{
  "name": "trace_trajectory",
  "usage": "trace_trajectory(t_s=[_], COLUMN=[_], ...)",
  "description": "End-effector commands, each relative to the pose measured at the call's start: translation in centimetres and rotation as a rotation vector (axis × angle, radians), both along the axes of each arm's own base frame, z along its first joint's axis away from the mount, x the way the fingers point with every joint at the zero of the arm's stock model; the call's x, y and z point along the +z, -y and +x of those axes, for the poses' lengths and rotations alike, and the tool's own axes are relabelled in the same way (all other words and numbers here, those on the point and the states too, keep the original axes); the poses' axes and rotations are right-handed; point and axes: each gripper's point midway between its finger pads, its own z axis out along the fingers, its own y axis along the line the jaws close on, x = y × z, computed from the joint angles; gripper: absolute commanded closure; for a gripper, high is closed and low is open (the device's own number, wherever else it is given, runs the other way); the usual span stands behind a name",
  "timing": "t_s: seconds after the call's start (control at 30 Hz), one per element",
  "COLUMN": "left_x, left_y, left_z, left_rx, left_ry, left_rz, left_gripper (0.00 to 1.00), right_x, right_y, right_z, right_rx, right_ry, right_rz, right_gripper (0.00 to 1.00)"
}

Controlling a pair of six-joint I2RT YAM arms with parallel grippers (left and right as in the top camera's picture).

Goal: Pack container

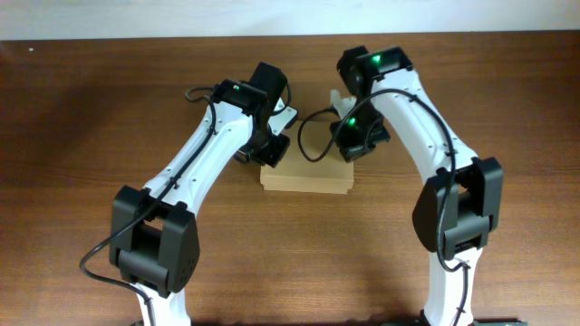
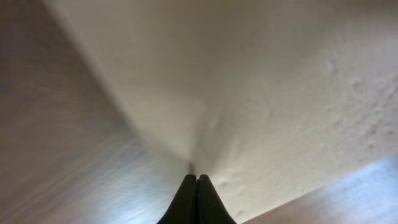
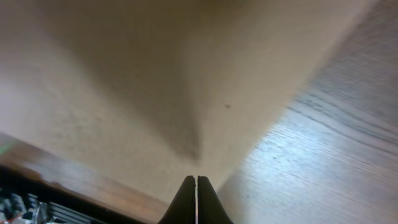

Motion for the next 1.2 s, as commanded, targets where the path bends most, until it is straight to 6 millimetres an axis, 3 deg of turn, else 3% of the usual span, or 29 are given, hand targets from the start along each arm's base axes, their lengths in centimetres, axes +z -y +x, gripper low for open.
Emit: trace_trajectory(t_s=[0.0, 0.2, 0.33, 0.4, 0.5, 0.63, 0.73, 0.8, 0.9, 0.97, 1.03, 1.17], left_x=[4.5, 12.7, 17.0, 18.5, 19.9, 20.2, 20.1, 20.0, 19.9, 19.9, 19.9, 19.9], left_y=[-1.1, -3.7, -7.6, -10.6, -15.9, -22.5, -26.2, -27.8, -29.4, -30.4, -30.8, -30.8], left_z=[3.3, 7.1, 8.4, 8.7, 8.9, 8.9, 8.4, 8.1, 7.8, 7.6, 7.4, 7.4], left_rx=[0.058, 0.142, 0.239, 0.305, 0.421, 0.563, 0.643, 0.678, 0.714, 0.735, 0.745, 0.744], left_ry=[0.158, 0.399, 0.481, 0.501, 0.518, 0.518, 0.507, 0.498, 0.49, 0.49, 0.49, 0.488], left_rz=[0.056, 0.121, 0.13, 0.138, 0.159, 0.193, 0.195, 0.17, 0.143, 0.148, 0.151, 0.152], left_gripper=[0.98, 0.97, 0.94, 0.94, 0.93, 0.82, 0.73, 0.63, 0.46, 0.36, 0.0, 0.0], right_x=[3.8, 10.3, 13.4, 14.5, 15.3, 15.4, 15.4, 15.5, 15.5, 15.5, 15.4, 15.4], right_y=[0.8, 3.8, 7.6, 9.5, 12.8, 16.5, 18.6, 19.8, 20.9, 21.1, 21.1, 21.0], right_z=[2.6, 6.1, 7.3, 7.7, 8.1, 8.1, 8.2, 8.1, 8.0, 8.0, 8.0, 8.0], right_rx=[-0.04, -0.126, -0.206, -0.25, -0.33, -0.411, -0.458, -0.484, -0.508, -0.512, -0.512, -0.509], right_ry=[0.122, 0.32, 0.418, 0.45, 0.478, 0.483, 0.492, 0.496, 0.496, 0.496, 0.496, 0.496], right_rz=[0.037, 0.073, 0.055, 0.052, 0.041, 0.021, 0.009, 0.004, -0.002, -0.003, -0.003, -0.002], right_gripper=[0.96, 0.96, 0.96, 0.96, 0.96, 0.95, 0.88, 0.75, 0.23, 0.01, 0.01, 0.01])
